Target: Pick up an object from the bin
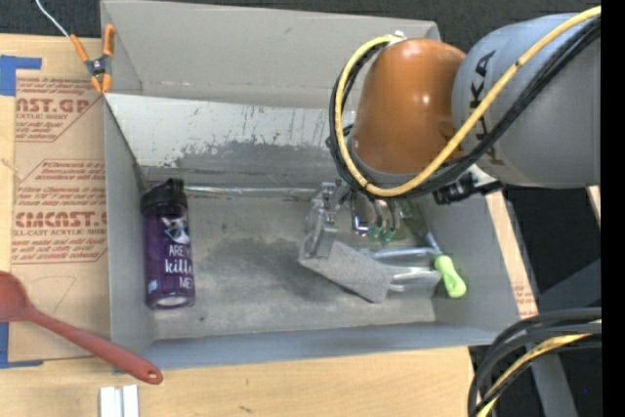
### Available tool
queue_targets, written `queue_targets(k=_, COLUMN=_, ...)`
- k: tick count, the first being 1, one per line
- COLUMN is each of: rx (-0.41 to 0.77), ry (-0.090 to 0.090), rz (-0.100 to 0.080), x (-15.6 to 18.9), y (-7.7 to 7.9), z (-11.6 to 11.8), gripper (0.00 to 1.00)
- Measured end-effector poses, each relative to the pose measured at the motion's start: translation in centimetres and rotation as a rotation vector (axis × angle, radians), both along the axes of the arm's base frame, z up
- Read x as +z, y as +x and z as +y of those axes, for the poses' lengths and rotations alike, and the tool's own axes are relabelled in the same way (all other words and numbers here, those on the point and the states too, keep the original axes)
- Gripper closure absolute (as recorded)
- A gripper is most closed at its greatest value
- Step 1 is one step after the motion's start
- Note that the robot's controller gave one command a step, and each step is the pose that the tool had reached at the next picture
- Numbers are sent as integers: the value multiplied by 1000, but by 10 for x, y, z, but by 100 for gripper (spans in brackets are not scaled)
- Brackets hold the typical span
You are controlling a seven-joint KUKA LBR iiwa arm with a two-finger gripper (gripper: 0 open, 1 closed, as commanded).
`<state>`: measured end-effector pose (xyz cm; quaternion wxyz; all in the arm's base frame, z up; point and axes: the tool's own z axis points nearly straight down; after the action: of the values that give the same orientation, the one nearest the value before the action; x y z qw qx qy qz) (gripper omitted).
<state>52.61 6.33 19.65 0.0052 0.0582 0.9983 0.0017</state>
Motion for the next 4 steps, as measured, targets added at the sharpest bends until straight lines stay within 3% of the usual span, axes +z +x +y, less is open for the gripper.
queue_targets(k=1, rx=-36, ry=3, rz=-3, x=-50, y=5, z=-1, gripper=100)
queue_targets(k=2, rx=-58, ry=1, rz=6, x=-80, y=3, z=0, gripper=100)
queue_targets(k=3, rx=-153, ry=5, rz=-3, x=-105, y=1, z=-6, gripper=100)
queue_targets(k=4, rx=-136, ry=2, rz=7, x=-102, y=-19, z=0, gripper=100)
